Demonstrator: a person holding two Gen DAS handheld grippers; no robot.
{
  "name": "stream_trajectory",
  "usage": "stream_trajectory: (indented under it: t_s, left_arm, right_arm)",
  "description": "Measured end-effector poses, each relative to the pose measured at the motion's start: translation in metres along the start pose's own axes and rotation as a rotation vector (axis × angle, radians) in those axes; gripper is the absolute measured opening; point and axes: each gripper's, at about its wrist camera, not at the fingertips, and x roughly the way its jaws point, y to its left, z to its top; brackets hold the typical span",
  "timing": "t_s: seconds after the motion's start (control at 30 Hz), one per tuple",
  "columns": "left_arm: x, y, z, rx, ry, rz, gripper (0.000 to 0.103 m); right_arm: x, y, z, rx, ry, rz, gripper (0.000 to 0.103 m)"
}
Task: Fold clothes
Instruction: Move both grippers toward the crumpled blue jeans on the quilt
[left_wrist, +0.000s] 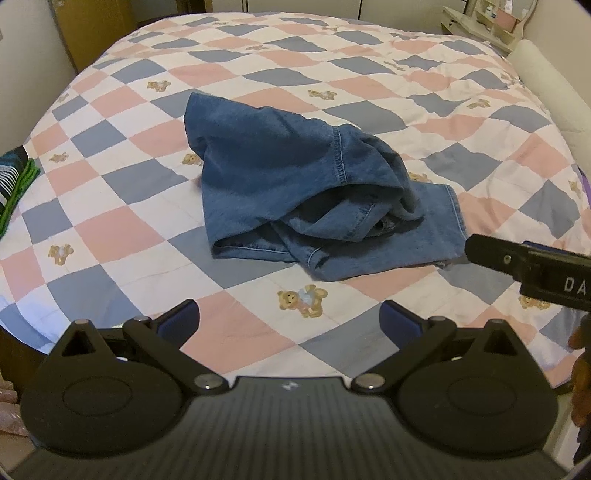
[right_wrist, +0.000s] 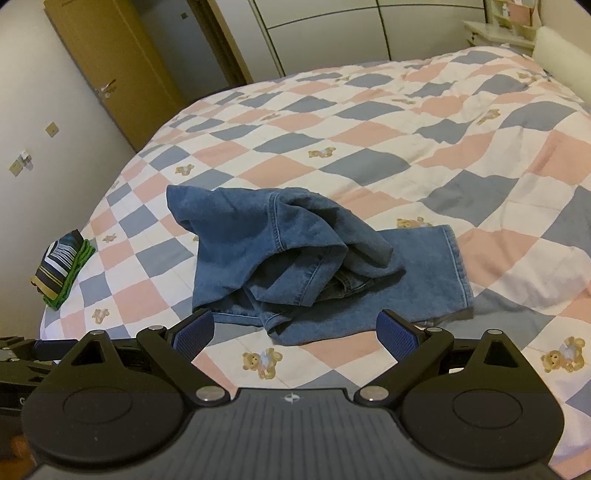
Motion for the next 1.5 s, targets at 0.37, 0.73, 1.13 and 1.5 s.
stream_trajectory:
  t_s: [0.37,0.73,1.13,1.5]
  left_arm:
    - [0.034,0.020,0.021,0.020,0.027,-0.007,0.102]
    - [0.077,0.045,0.064,0.076,0.096,-0.008,0.102]
    - [0.100,0.064,0.108,0.094,0.090,-0.094,0.102]
    - [0.116,0.081,0.124,0.057,0.113,-0.120,0.102]
  right_arm:
    - [0.030,-0.003,0.009,0.033,0.032,-0.021,0.097]
    - [0.072,0.000,0.023,0.085,0.056,-0.079,0.097]
    - [0.100,0.022,0.050,0.075,0.079,-0.213,0.097]
    - [0.124,0.038,0.064,0.014,0.107,-0.279,0.097]
